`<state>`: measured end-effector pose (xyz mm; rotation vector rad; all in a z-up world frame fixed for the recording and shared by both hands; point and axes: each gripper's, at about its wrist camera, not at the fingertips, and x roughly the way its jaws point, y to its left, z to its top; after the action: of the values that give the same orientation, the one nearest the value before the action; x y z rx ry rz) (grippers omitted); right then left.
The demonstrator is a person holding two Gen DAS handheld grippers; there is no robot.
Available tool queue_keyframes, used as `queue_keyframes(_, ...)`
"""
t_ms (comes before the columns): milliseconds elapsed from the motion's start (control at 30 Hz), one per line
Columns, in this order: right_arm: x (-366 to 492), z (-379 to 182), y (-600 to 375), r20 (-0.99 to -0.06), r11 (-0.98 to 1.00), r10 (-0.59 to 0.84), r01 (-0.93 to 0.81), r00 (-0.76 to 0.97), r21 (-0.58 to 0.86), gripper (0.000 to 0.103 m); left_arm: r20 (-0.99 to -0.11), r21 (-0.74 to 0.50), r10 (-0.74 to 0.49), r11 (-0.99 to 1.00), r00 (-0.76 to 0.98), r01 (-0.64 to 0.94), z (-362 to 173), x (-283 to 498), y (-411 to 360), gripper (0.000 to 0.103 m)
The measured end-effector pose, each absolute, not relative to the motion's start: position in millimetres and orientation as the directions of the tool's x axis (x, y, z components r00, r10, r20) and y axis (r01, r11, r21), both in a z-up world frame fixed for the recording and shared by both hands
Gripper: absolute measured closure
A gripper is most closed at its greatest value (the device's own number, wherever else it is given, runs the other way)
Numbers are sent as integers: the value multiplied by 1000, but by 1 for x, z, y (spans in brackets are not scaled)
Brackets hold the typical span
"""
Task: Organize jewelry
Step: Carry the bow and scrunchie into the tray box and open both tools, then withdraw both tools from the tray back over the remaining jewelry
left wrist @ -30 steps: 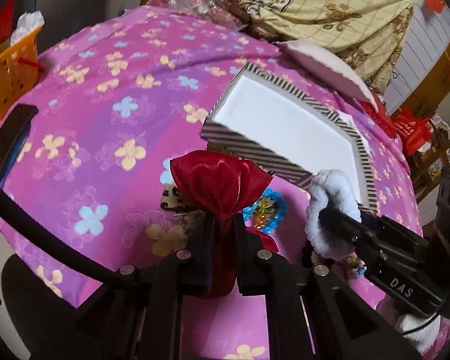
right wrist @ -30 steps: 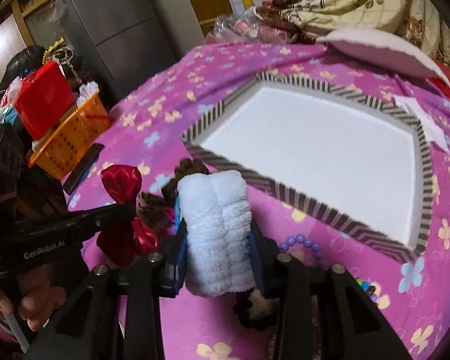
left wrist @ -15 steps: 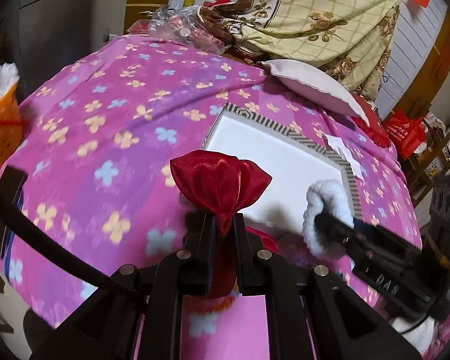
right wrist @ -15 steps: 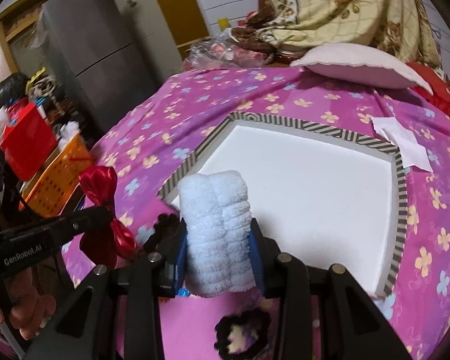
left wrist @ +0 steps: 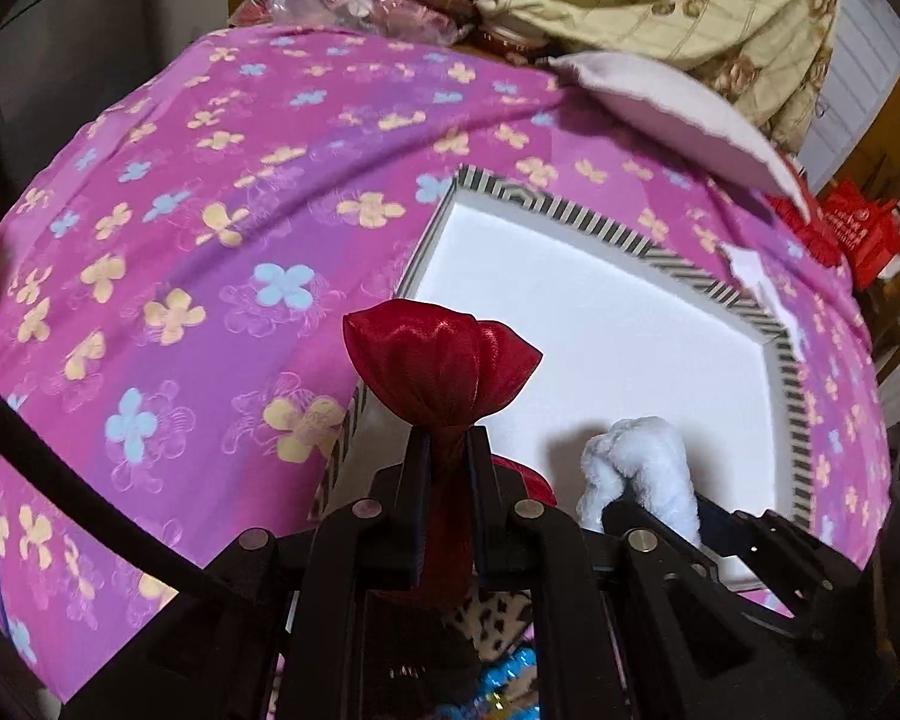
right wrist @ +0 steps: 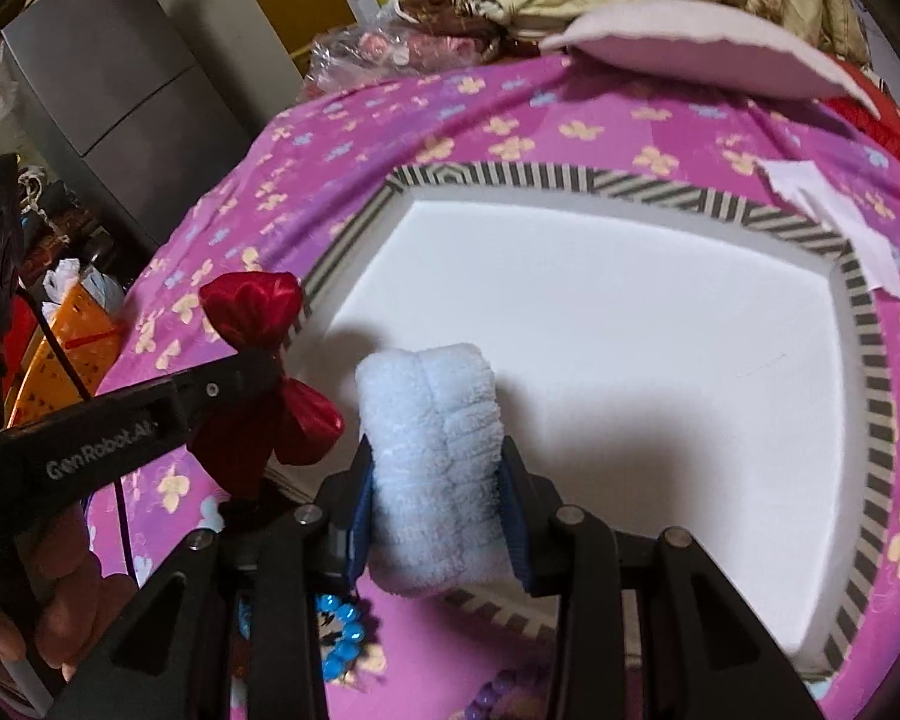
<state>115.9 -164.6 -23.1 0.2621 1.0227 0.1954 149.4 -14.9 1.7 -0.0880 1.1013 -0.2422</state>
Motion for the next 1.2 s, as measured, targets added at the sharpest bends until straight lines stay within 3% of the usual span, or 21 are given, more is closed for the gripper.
queue_keyframes(300, 115, -27, -171, -821, 950, 278, -16, 498, 311, 59, -890, -175, -209, 977, 405, 121, -15, 154, -14, 71)
queue_keyframes(433, 108, -18, -178, -806, 949, 269, -4, 527, 314, 51, -886, -172, -206, 978, 416, 119, -11, 149, -14, 62)
queue_keyframes(633, 88, 0, -185, -783, 949, 265, -6, 562, 316, 50, -870, -178, -220, 975, 441, 135, 4, 132, -14, 53)
queue_keyframes(1200, 11, 29, -173, -738, 964, 230, -46, 635, 260, 44, -795, -52, -136, 986, 591, 158, 40, 49, -7, 52)
